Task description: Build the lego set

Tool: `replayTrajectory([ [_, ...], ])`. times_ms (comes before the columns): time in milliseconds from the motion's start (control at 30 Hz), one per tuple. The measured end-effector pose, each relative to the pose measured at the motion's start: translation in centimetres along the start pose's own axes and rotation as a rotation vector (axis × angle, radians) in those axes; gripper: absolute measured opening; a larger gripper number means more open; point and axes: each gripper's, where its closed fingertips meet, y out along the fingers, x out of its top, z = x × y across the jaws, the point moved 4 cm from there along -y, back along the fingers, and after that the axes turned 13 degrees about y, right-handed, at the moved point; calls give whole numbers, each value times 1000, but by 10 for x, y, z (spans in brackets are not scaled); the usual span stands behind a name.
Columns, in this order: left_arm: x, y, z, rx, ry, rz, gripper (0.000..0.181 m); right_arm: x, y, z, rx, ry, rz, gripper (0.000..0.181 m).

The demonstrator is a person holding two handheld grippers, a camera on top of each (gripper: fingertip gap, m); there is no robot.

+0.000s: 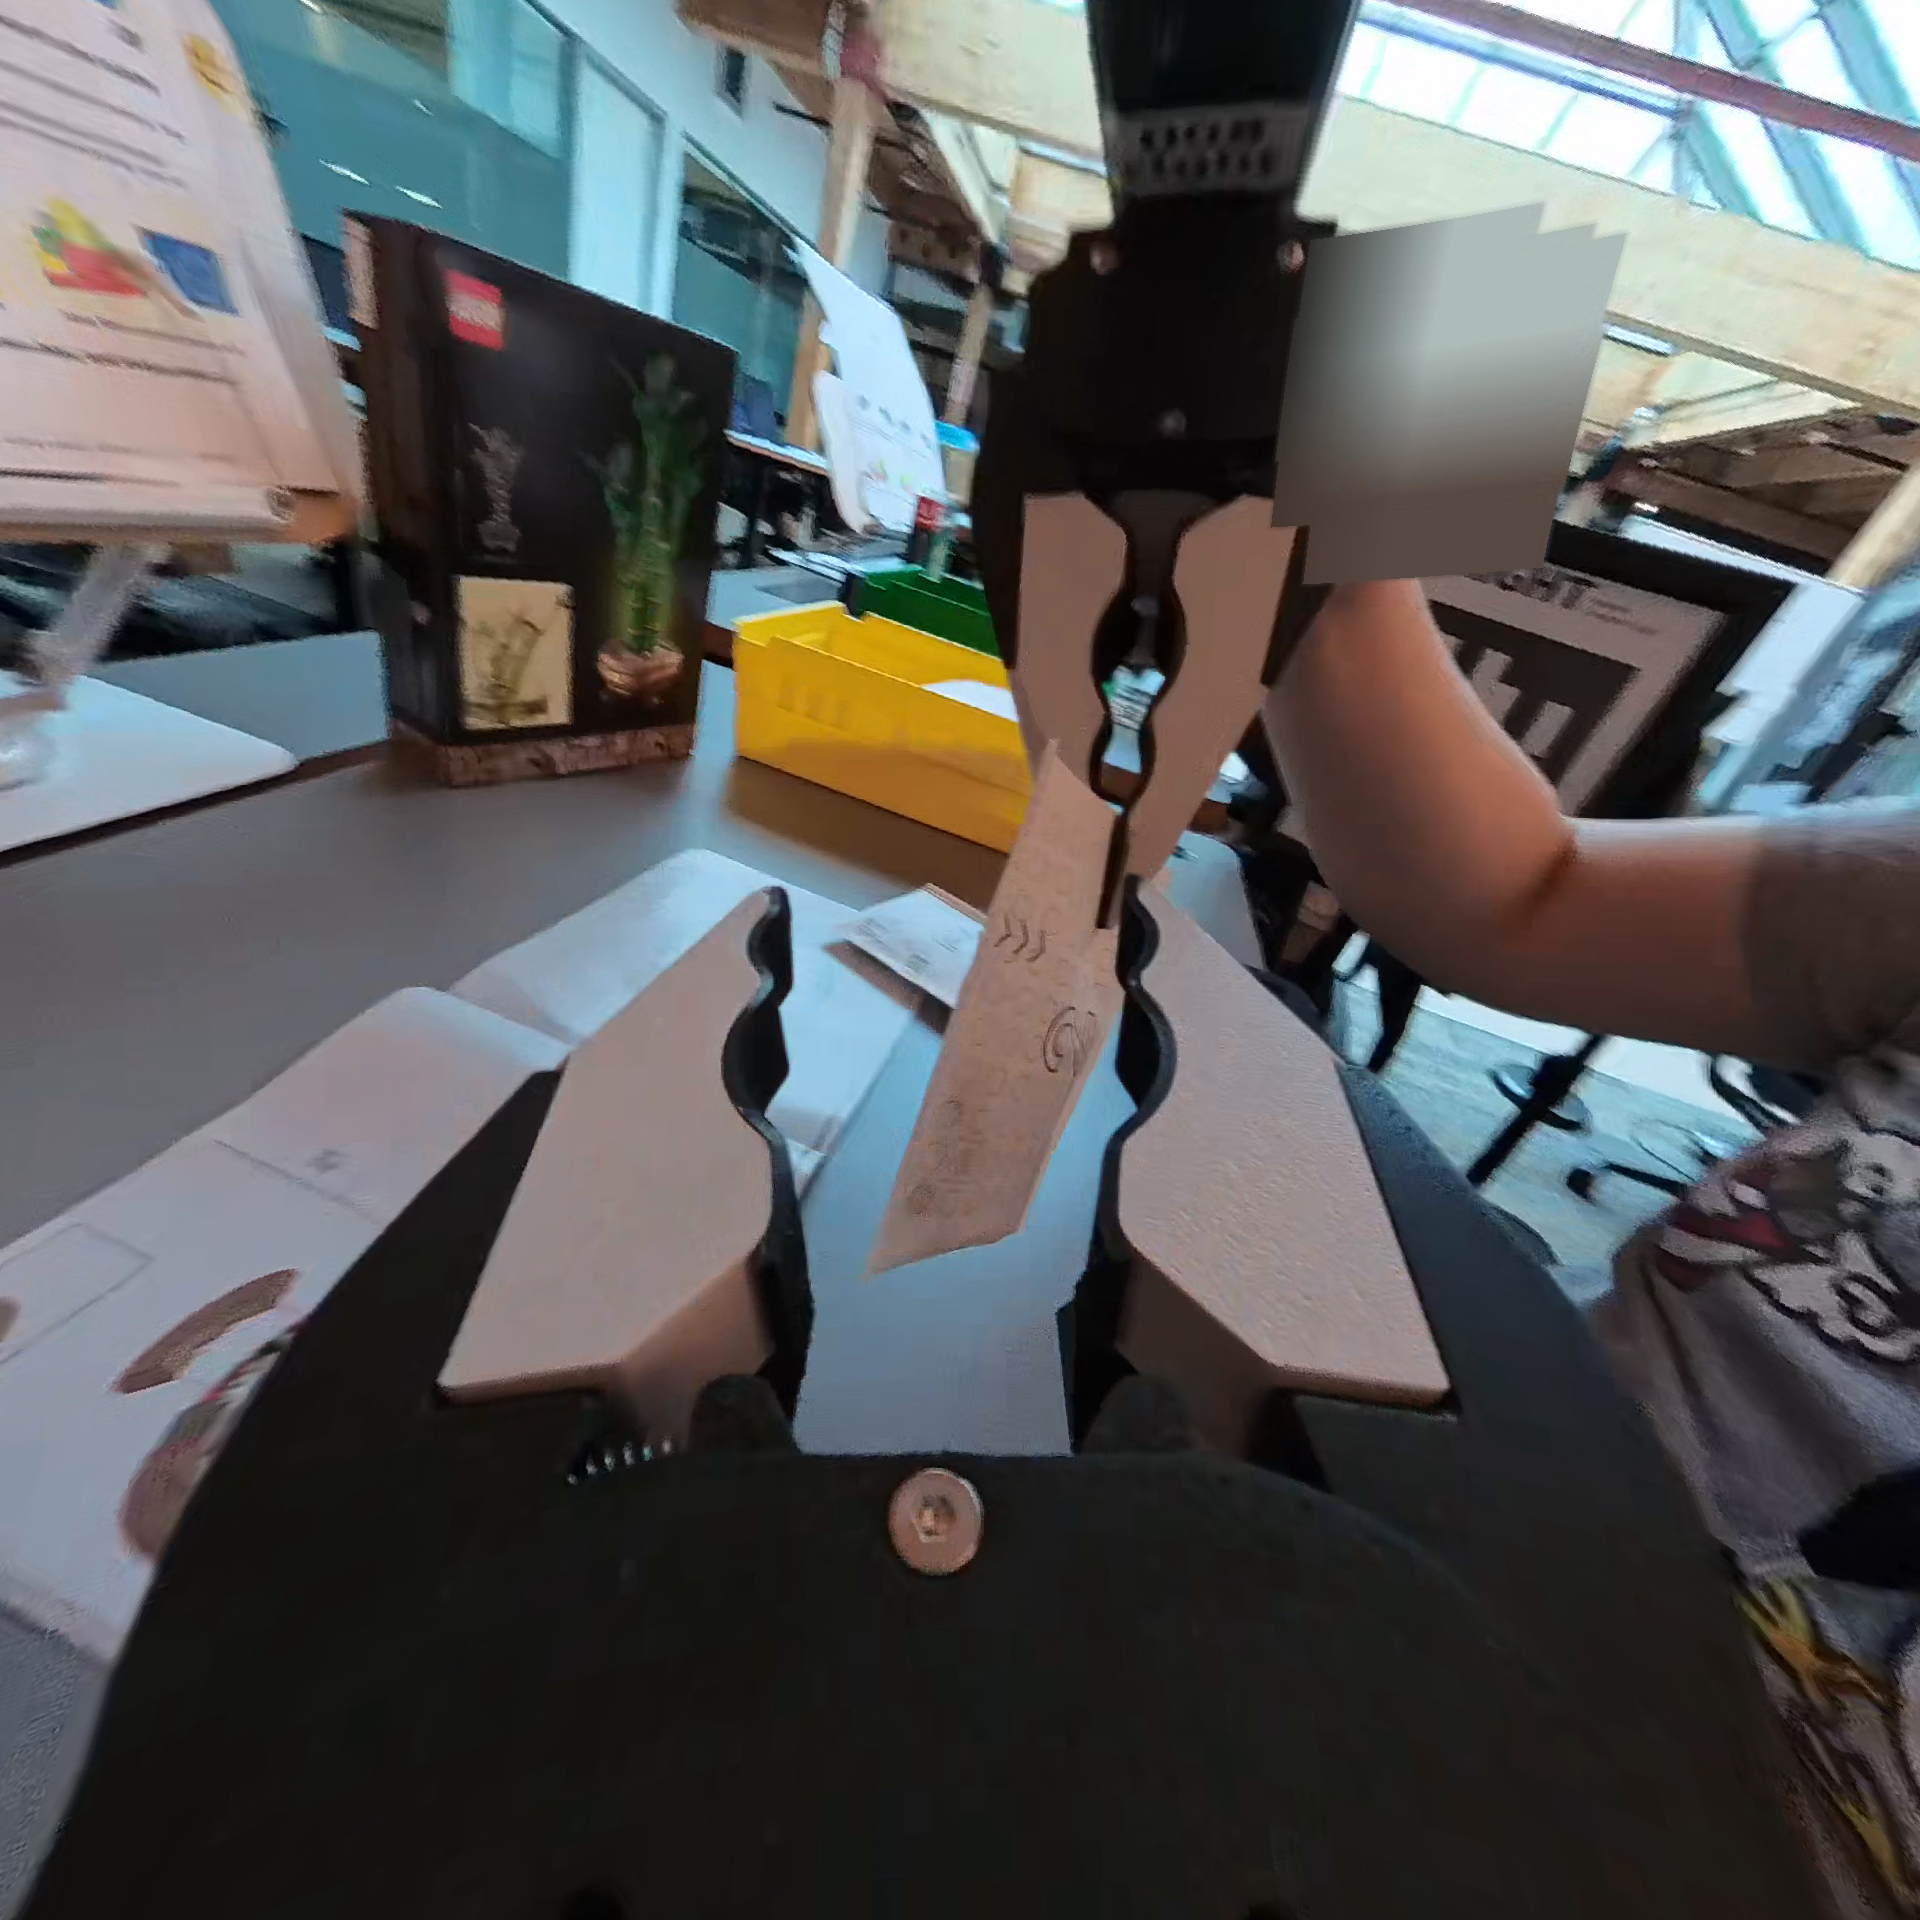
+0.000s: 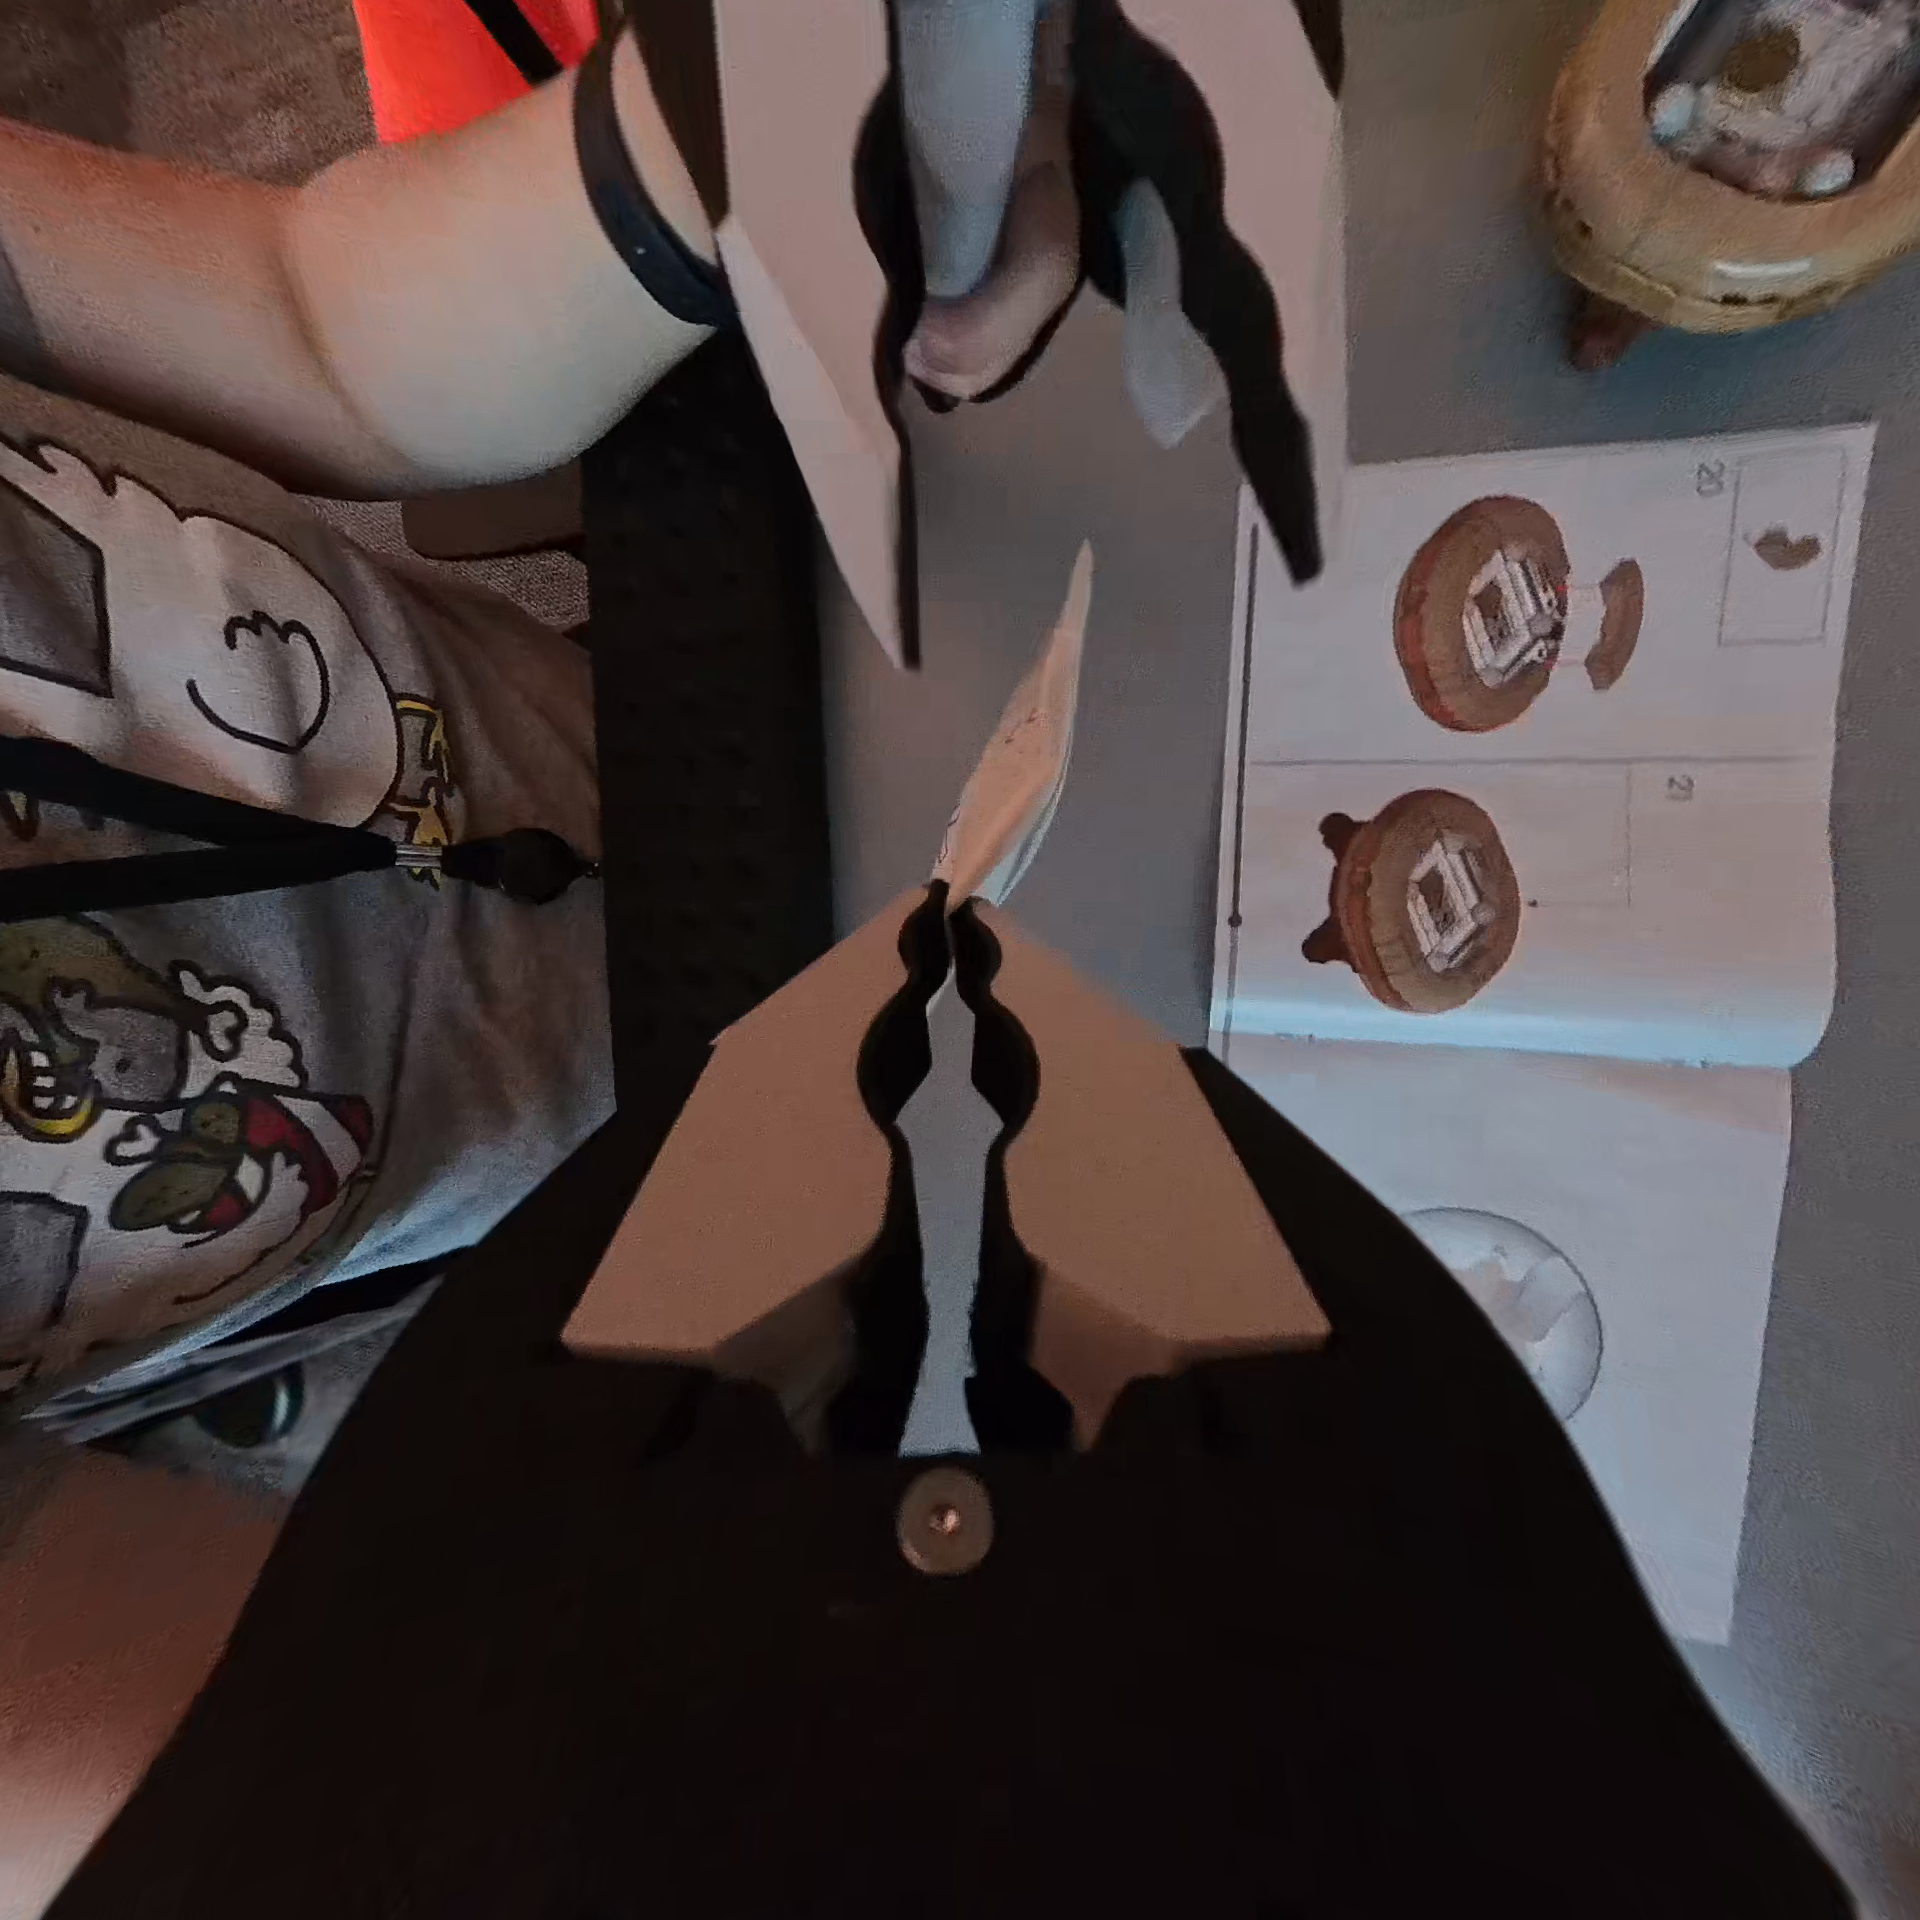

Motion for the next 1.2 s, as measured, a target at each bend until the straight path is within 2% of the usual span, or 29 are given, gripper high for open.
replayTrajectory([
  [33, -2, 2, -5, -48, -7, 13, 55, 5, 2, 4, -4, -28, -4, 0],
  [67, -4, 4, -9, -76, -10, 29, 48, 10, 3, 8, -6, -58, -9, 0],
  [100, -5, 4, -14, -110, -1, 40, 34, 14, 4, 10, -12, -90, -14, 0],
  [133, -4, 4, -20, -149, 27, 45, 10, 17, 5, 10, -37, -112, -17, 0],
  [200, -3, 1, -19, -104, 93, 63, 0, 21, 7, 6, -72, -135, -49, 2],
  [267, 0, -4, -17, -65, 123, 50, 0, 23, 8, 9, -21, -117, -97, 27],
  [300, 3, -6, -17, -72, 115, 35, 0, 23, 7, 8, -17, -94, -114, 21],
  [333, 4, -6, -18, -97, 96, 24, 0, 25, 5, 5, -34, -84, -146, 4],
  [367, 6, -7, -17, -98, 83, 12, 0, 26, 4, 5, -24, -84, -177, 2],
  [467, 8, -10, -18, -108, 86, -1, 0, 25, 1, 6, 5, -96, -272, 7],
  [567, 10, -10, -20, -118, 85, -12, 0, 21, 0, 6, 56, -44, -306, 0],
  [667, 13, -11, -22, -126, 87, -32, 0, 20, -3, 7, 98, -1, -357, 5],
  [733, 16, -13, -24, -146, 81, -49, 0, 19, -5, 10, 123, 0, -379, 0],
  [833, 14, -11, -25, -140, 96, -44, 0, 16, -5, 9, 62, -33, -370, 4],
  [867, 16, -11, -26, -148, 96, -63, 0, 16, -7, 7, 28, -30, -376, 16],
  [900, 18, -12, -25, -143, 95, -74, 0, 16, -9, 9, 39, -32, -384, 5],
  [967, 19, -12, -27, -162, 85, -88, 0, 15, -10, 14, 65, -24, -365, 1],
  [1067, 23, -15, -26, -158, 79, -120, 0, 14, -12, 12, 2, -37, -368, 16],
  [1133, 26, -19, -25, -168, 72, -142, 0, 12, -13, 19, 30, -67, -357, 0],
  [1200, 26, -18, -26, -176, 64, -147, 0, 12, -13, 20, 25, -73, -348, 0],
])
